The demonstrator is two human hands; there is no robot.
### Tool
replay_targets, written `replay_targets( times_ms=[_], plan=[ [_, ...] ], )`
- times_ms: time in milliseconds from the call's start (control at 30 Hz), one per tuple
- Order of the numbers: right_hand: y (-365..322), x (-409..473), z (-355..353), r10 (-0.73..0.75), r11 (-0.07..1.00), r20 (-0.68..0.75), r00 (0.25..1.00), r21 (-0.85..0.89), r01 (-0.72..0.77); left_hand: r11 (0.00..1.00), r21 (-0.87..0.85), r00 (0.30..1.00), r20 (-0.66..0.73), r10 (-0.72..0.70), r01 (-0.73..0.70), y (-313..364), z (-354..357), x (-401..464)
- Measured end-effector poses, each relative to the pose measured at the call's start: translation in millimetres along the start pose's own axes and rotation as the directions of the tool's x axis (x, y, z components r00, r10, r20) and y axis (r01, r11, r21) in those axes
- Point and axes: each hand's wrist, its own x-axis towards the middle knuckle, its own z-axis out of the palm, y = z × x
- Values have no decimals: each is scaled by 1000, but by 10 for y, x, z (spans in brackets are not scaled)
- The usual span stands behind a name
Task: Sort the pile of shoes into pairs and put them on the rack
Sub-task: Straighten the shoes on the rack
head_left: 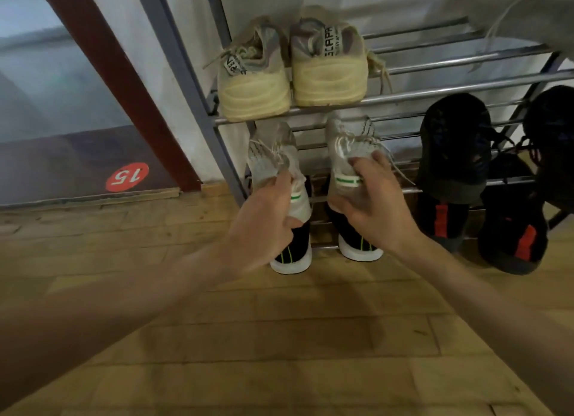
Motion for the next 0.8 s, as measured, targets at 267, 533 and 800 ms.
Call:
replay_targets(
  times_ms=[267,533,800],
  plan=[
    [126,-31,-74,-93,984,-30,995,148,96,997,-4,991,-103,80,-81,23,26,40],
    [59,28,-63,-59,984,-21,998,166,62,985,171,998,-68,-1,13,5,-20,303],
    [-10,242,115,-92,970,18,996,225,85,968,248,999,-13,50,-45,-116,-30,250]
  ],
)
